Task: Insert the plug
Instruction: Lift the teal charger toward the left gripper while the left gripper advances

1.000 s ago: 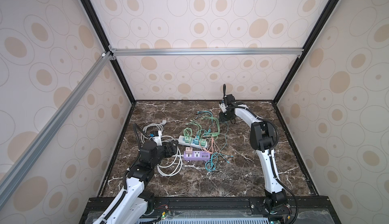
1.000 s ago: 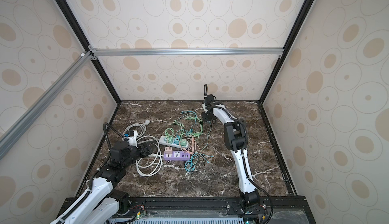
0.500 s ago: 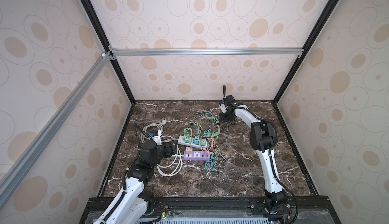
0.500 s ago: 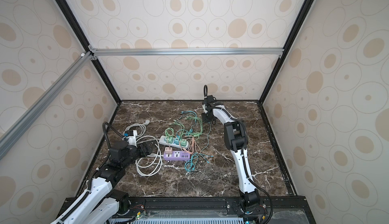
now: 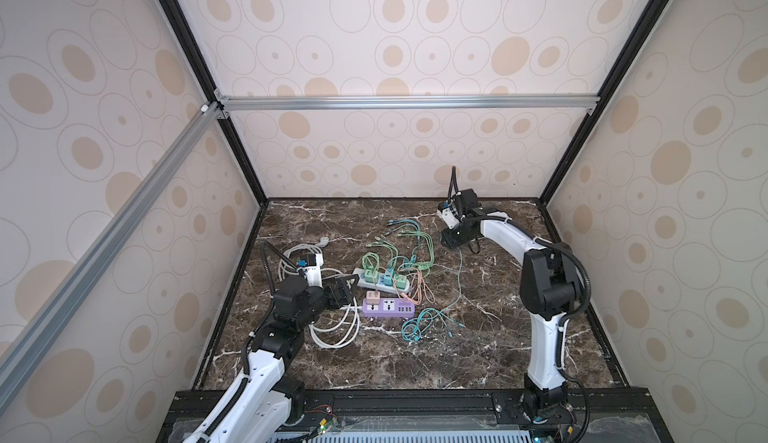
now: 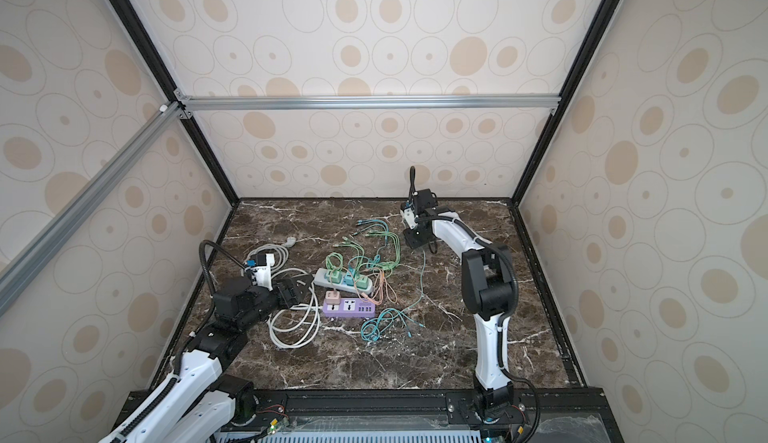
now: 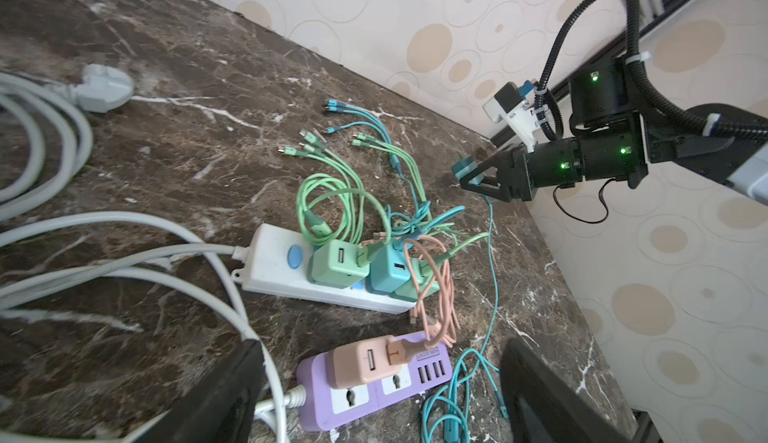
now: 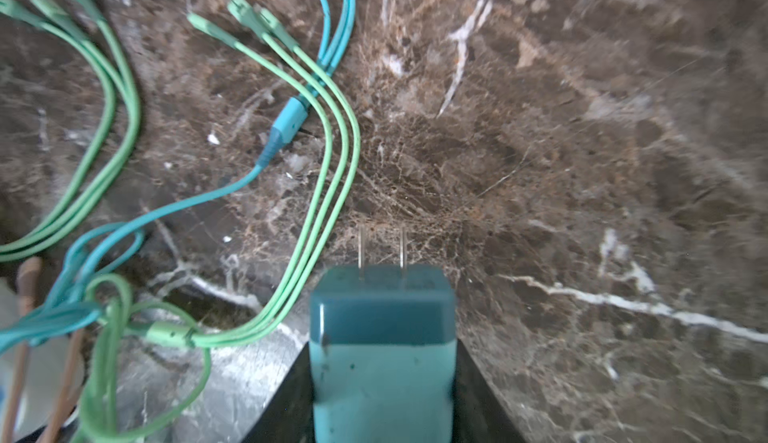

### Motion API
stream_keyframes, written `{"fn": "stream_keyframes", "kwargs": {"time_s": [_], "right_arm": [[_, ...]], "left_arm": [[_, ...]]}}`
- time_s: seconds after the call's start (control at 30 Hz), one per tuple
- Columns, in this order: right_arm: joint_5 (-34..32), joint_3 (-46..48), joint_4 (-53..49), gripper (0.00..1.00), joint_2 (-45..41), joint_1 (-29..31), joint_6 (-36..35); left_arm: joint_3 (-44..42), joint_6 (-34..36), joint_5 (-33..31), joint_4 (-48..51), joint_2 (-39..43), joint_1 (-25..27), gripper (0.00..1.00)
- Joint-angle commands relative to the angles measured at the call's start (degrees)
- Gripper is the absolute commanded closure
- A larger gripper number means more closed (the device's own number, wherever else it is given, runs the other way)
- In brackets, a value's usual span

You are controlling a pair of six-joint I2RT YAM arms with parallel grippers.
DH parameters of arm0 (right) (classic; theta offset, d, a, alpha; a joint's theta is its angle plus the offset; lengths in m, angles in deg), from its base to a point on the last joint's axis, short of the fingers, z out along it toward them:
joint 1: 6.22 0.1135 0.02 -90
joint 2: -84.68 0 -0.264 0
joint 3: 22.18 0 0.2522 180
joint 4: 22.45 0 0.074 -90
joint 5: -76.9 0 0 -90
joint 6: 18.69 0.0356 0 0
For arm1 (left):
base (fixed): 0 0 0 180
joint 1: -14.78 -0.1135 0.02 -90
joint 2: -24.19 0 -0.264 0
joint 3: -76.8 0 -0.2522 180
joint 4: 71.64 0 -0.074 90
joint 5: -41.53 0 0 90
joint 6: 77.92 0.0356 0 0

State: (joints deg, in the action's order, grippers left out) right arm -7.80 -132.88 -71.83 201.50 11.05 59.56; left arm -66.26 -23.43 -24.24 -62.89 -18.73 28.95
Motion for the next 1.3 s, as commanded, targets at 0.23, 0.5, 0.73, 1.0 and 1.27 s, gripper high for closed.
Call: {"fn": "stream_keyframes", "kwargs": {"time_s": [0.23,0.5,0.73,1.0,1.27], "right_arm": [[-3.93,1.99,5.22,0.79,-13.82,0.80,-6.73],[-7.92,5.32,10.40,0.80,-23.49,5.25,-13.12],[-10.60,4.91,12.12,0.80,-29.20,10.26,-19.27],[-7.51,7.75,10.15,0.79,-34.76,16.11,-27.29],[-2.67,18.92,16.79,0.78,-41.38,22.77,-30.71]], "left_arm": [[1.87,-1.50,14.52,-10.71,-2.98,-0.21,0.10],[1.14,-5.45,20.47,-18.00,-3.49,-0.11,0.11],[1.61,-5.36,21.55,-18.50,-2.78,0.03,0.11],[1.74,-10.42,25.99,-26.31,-2.96,0.41,0.11],[5.41,-11.76,32.07,-26.30,-5.25,0.43,0.13]]}}
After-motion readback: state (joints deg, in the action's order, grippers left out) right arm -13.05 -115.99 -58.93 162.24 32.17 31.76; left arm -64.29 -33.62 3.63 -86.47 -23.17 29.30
